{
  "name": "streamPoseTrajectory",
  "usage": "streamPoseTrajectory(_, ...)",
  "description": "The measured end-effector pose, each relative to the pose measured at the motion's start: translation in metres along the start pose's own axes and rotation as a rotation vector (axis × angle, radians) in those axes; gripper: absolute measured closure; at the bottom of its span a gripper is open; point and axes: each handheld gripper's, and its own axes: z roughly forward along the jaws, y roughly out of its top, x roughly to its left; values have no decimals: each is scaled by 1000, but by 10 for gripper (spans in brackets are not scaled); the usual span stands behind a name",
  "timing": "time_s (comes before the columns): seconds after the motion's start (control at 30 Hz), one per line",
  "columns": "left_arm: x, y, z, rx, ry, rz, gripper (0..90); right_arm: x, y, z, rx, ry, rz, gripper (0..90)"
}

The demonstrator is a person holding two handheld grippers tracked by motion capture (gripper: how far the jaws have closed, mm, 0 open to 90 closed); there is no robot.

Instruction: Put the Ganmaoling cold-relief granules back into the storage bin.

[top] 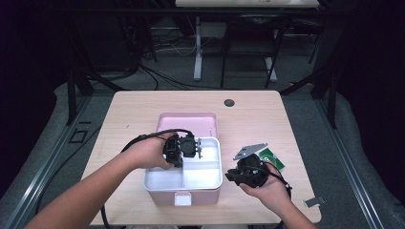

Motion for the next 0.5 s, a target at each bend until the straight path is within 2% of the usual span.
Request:
streamPoseTrajectory(0.1,1,-3,-8,-6,6,-12,893,-1,1,0,-2,5,0,801)
streamPoseTrajectory(0.2,3,-10,-15,-23,3,-51,893,-1,1,0,-2,3,1,800)
streamPoseTrajectory(0.27,6,-15,-19,-15,-5,-83,893,0,1,1,1,7,1,797)
streamPoseTrajectory(0.3,7,-18,-20,-14,-13,-104,893,0,2,1,1,8,-2,795)
streamPoseTrajectory(0.4,11,-28,-25,-20,-37,-203,893,1,4,0,3,-2,-5,788)
streamPoseTrajectory(0.43,11,-28,-25,-20,-37,-203,893,1,5,0,1,0,-2,784)
streamPoseTrajectory(0.47,14,-36,-27,-29,-55,-263,893,1,5,-1,0,0,-9,777)
streamPoseTrajectory(0.5,16,-40,-28,-27,-65,-293,893,1,6,-1,1,-2,-9,776)
